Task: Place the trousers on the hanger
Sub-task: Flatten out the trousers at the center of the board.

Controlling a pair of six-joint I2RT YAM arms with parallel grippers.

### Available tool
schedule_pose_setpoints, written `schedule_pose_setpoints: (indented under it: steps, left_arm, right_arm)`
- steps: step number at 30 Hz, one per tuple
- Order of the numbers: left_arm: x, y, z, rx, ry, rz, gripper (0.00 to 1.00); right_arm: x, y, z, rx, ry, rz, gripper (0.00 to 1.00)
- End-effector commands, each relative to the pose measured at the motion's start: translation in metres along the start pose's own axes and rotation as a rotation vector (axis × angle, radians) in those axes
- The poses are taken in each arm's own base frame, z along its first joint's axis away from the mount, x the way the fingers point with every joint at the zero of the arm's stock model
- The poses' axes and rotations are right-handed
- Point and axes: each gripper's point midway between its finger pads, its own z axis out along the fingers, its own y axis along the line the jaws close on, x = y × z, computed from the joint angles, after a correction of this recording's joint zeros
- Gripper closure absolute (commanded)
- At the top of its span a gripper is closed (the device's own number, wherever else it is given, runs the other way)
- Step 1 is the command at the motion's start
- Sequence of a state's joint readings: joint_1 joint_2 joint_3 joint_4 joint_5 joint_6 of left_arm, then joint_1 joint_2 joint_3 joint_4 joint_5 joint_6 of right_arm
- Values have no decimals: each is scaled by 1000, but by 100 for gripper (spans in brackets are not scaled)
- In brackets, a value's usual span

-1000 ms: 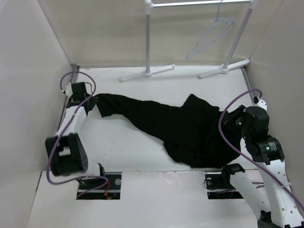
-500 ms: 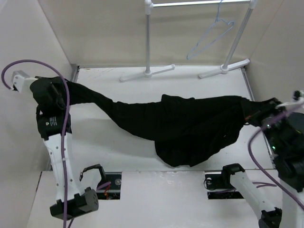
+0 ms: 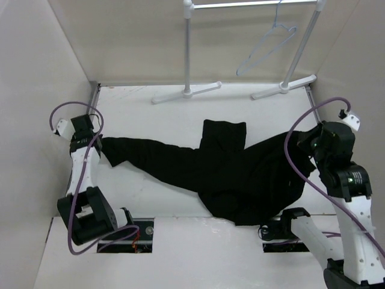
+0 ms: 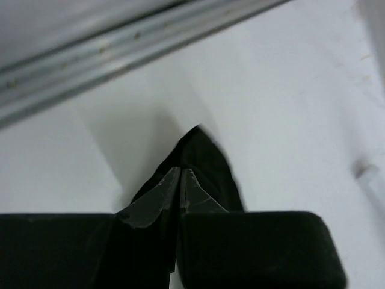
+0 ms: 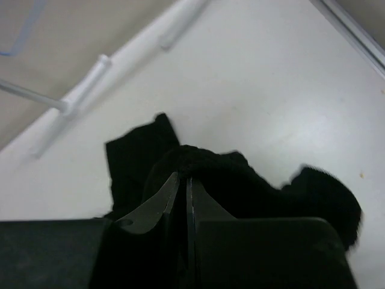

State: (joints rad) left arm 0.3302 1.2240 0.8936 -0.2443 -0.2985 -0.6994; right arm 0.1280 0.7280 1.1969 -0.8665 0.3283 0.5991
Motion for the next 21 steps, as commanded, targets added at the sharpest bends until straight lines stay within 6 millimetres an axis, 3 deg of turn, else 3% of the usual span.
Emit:
schedule_pose_setpoints:
  steps: [1, 4, 7, 9, 10, 12, 13, 17, 19, 21]
  left_arm:
    - [-25, -25, -7, 107, -6, -184, 100]
    - [-62, -86, -30, 264, -13, -235, 100]
    - [-113, -159, -88, 470, -76, -254, 100]
    - [-140, -186, -130, 584, -128, -267, 100]
    - [-148, -188, -145, 614, -155, -275, 99]
    - [-150, -164, -143, 580, -194, -289, 98]
    - [-141, -140, -126, 511, -201, -296, 97]
    - [-51, 0, -24, 46, -71, -313, 90]
    - [-15, 37, 2, -81, 22, -332, 73]
    - [-4, 46, 10, -112, 60, -349, 57]
  right_arm:
    - [-20, 6, -8, -42, -83, 57, 99]
    - [-37, 30, -11, -118, -87, 92, 99]
    - [-68, 54, -27, -199, -138, 123, 99]
    - [-82, 59, -41, -223, -173, 137, 99]
    - [-86, 58, -49, -234, -189, 146, 99]
    - [-77, 48, -57, -229, -189, 158, 99]
    - [-63, 41, -55, -221, -159, 161, 99]
    - [18, -9, -28, -81, -4, 161, 99]
    - [45, -23, -19, -37, 63, 173, 99]
    - [57, -28, -14, -19, 92, 177, 99]
